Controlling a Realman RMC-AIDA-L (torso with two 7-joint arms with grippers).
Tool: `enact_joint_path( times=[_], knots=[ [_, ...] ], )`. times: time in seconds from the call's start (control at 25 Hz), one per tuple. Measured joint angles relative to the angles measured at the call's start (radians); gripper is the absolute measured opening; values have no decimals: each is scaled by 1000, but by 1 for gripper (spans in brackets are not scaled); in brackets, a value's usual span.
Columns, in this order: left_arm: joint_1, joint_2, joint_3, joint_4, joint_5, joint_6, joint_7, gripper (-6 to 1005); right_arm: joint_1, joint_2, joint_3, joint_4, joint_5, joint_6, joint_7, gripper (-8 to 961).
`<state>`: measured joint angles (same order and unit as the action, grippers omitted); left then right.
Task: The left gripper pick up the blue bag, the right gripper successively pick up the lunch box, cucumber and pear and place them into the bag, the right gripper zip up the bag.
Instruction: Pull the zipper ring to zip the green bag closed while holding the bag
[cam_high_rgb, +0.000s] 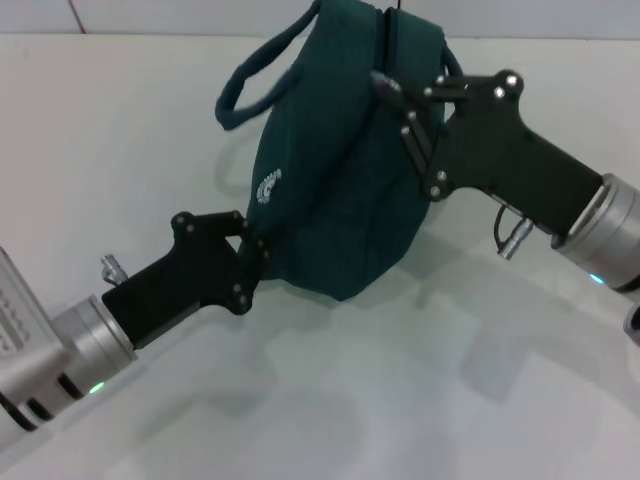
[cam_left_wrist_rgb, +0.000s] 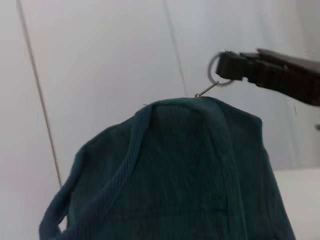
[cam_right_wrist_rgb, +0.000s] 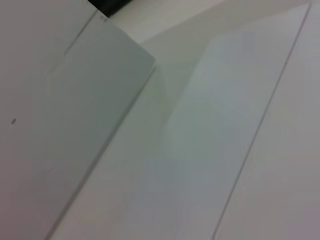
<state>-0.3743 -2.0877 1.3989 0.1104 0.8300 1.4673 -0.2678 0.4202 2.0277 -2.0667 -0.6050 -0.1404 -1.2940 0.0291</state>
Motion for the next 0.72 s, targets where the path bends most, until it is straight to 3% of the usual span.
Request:
enact_joint_path(
  times=[0.2,0.56,0.72],
  knots=[
    [-34,4,1,1,3,-19,-105,59,4,0,2,0,19,16,-3,10],
    [-61,8,11,10,89,-44,-145,77,6,0,3,0,36,17,-6,10],
    [-49,7,10,27,106,-37,-149,213,10,0,3,2,36,18,-6,10]
  ],
)
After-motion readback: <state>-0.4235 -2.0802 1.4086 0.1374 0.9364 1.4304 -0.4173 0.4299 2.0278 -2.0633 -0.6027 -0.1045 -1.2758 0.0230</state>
